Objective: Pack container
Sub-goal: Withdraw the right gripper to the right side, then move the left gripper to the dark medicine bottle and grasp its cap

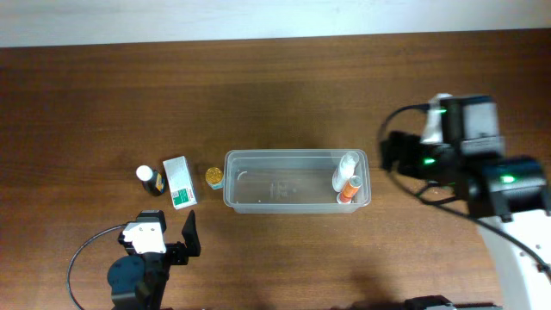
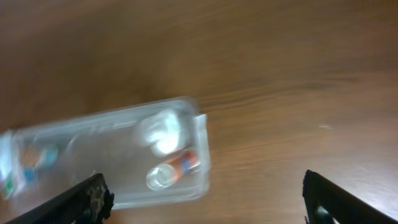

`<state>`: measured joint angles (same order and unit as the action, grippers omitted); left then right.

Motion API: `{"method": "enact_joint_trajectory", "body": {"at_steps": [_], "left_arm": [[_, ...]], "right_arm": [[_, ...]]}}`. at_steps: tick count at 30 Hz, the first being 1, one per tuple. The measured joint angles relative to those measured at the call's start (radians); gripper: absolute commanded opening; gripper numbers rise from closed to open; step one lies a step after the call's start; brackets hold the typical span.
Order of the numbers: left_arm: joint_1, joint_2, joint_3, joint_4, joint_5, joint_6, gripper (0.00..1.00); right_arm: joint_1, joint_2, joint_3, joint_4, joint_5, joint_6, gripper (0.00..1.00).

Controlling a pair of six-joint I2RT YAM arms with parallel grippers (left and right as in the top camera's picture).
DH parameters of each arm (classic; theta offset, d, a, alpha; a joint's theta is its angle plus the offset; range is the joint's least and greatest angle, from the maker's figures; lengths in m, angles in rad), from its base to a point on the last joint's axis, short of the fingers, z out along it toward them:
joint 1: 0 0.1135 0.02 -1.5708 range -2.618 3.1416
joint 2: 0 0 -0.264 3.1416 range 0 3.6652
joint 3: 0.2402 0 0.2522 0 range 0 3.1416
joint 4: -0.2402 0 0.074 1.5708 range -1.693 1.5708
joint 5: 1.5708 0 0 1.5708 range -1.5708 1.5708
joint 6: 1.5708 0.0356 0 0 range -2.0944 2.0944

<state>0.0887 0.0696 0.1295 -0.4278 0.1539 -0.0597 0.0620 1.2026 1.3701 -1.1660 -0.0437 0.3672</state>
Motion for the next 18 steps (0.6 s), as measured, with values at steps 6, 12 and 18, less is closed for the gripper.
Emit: {"method": "enact_joint_trajectory", "body": {"at_steps": [6, 12, 18], "left_arm": [[0.0, 0.0, 0.0, 0.0, 0.0, 0.0, 0.99], [0.0, 0.0, -0.001, 0.084, -0.012, 0.0, 1.0], [0.0, 0.0, -0.002, 0.2, -0.018, 0.0, 0.99]], "right_arm": [[-0.255, 0.014, 0.0, -0.007, -0.008, 0.003, 0.99], [-0.373, 0.025, 0.0, -0.008, -0.034, 0.003, 0.99], [-0.378, 0.027, 0.0, -0.008, -0.045, 0.003, 0.99]]}}
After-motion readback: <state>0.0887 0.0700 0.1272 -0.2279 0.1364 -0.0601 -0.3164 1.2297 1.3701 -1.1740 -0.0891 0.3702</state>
